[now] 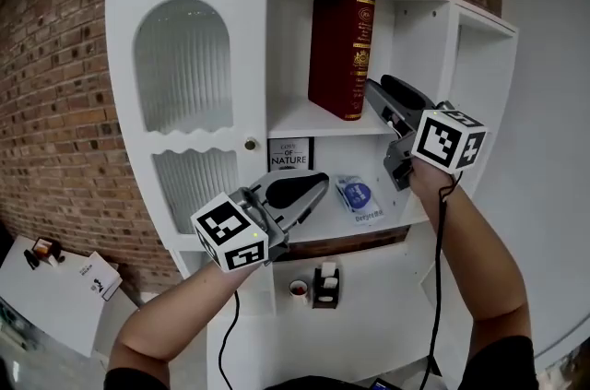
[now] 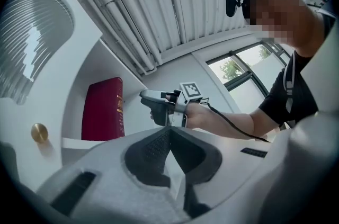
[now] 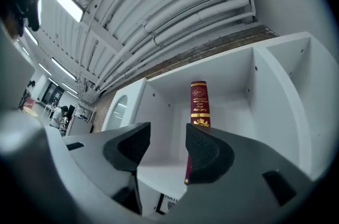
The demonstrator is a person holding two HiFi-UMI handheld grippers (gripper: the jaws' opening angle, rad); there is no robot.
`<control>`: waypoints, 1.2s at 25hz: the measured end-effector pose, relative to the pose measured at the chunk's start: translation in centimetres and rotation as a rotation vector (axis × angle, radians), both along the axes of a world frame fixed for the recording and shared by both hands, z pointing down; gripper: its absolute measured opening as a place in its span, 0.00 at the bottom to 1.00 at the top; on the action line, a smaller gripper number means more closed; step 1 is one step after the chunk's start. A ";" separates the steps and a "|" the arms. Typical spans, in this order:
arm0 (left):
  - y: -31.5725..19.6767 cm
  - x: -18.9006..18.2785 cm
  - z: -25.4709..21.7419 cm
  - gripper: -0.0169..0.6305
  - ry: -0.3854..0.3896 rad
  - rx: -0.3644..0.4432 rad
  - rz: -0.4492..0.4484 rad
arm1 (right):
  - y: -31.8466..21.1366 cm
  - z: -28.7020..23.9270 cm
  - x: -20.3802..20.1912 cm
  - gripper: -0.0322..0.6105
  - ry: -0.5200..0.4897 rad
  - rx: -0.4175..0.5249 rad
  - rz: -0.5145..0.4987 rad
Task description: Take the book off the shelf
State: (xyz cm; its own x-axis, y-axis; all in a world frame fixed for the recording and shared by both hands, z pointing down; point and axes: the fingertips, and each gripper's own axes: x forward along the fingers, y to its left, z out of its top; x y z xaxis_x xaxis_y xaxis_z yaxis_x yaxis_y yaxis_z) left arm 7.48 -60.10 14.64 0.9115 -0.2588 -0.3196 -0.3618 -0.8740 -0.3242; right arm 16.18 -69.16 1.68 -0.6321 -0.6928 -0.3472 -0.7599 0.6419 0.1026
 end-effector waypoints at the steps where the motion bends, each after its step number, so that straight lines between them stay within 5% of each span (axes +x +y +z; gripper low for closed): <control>1: -0.2 0.2 -0.3 0.04 -0.003 0.003 0.000 | -1.2 -0.7 0.3 0.37 -0.003 -0.015 0.007; 14: -2.2 1.5 -0.3 0.04 0.009 0.009 -0.028 | -12.5 -3.7 0.3 0.52 0.110 -0.167 0.129; 30: -1.7 -0.9 -0.3 0.04 0.030 0.020 -0.061 | -15.0 -3.0 -0.4 0.43 0.136 -0.234 0.168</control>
State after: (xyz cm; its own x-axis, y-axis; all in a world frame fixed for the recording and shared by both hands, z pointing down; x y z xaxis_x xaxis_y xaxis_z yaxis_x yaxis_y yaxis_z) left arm 6.59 -61.78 14.33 0.8842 -0.3069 -0.3521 -0.4240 -0.8437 -0.3294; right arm 15.77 -84.18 -1.32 -0.5319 -0.8424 -0.0860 -0.8466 0.5270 0.0745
